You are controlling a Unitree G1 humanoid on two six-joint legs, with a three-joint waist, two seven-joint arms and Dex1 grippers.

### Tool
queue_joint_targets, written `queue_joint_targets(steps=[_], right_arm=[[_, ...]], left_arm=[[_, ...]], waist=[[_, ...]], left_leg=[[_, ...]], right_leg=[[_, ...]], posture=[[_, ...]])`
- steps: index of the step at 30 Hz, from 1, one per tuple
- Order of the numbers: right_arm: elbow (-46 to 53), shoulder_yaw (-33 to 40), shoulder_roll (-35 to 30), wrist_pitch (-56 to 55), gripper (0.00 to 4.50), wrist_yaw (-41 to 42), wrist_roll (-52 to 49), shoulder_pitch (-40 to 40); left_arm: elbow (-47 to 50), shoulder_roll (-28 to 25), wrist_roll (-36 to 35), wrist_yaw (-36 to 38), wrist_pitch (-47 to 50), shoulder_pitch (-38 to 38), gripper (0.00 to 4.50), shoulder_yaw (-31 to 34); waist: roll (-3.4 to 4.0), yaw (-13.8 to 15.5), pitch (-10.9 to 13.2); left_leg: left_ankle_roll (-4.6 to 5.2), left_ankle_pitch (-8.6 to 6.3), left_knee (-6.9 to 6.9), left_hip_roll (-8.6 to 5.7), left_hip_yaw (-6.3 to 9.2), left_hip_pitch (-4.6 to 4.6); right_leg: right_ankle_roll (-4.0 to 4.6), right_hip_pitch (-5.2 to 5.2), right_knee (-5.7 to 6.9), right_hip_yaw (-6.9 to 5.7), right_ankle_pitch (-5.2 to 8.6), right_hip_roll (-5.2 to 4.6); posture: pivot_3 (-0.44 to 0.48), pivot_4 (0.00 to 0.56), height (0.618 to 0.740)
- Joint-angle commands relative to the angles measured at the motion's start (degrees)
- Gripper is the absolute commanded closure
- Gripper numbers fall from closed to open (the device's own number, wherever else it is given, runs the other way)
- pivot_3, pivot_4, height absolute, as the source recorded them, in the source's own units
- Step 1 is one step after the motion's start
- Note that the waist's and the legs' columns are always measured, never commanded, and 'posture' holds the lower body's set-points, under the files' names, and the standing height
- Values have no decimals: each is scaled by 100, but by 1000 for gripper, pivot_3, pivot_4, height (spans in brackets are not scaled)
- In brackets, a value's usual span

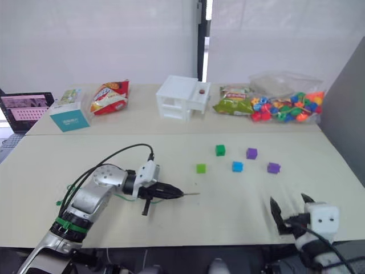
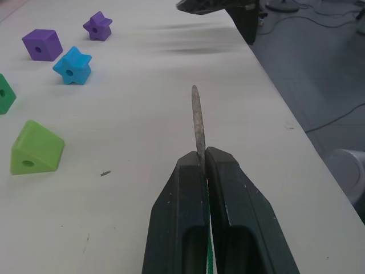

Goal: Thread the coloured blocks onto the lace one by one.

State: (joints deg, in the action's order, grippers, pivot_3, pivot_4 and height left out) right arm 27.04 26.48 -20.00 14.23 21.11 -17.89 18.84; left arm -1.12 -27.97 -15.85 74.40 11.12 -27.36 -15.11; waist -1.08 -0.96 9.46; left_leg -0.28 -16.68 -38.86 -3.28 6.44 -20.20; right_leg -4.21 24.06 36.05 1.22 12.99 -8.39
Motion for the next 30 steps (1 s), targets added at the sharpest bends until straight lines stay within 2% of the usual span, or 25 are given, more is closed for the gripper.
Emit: queue_joint_targets(steps=[1,4,8,13,23,26,30], right_arm=[[-485,-258,-362,426,0,-353,425,-752],[-1105,-358,-538,577,0,-618,655,-1459],[-1661,-396,-652,778,0,-295,353,-1927],[-3061,-440,-727,490,0,-260,432,-2783],[-4556,-637,-558,-254,0,-462,617,-3682],[-4570,-623,-534,-341,732,-540,615,-3638],[-4158,-634,-479,-324,2125,-530,559,-3298]], left_arm=[[370,-136,11,-86,-154,173,4459,74],[479,-200,-14,-154,-111,239,4459,90],[599,-224,-26,-302,-72,296,4459,107],[917,-339,-13,-592,23,559,4459,185],[1049,-470,103,-904,17,710,4459,135],[1034,-489,127,-920,-5,710,4500,119],[1029,-481,122,-913,13,692,4500,112]], waist=[[0,-8,0],[1,13,0],[1,50,0],[2,-24,0],[1,-53,0],[2,-50,0],[1,19,0]], left_leg=[[0,0,3,2,0,1],[0,0,3,1,-1,-2],[0,0,0,-2,-3,-7],[3,-2,2,0,-13,-4],[2,-1,2,6,-17,0],[2,-1,2,5,-17,0],[2,-1,1,3,-16,-2]], right_leg=[[0,1,0,0,0,2],[1,5,1,0,-1,2],[1,3,-4,1,-1,-1],[1,6,-7,7,-2,-1],[2,7,-2,11,-4,4],[2,7,-1,11,-4,3],[1,6,-2,11,-5,3]], posture=[[0,150,740],[0,150,740],[0,150,740],[0,150,740],[0,150,740],[0,150,740],[0,150,740]])
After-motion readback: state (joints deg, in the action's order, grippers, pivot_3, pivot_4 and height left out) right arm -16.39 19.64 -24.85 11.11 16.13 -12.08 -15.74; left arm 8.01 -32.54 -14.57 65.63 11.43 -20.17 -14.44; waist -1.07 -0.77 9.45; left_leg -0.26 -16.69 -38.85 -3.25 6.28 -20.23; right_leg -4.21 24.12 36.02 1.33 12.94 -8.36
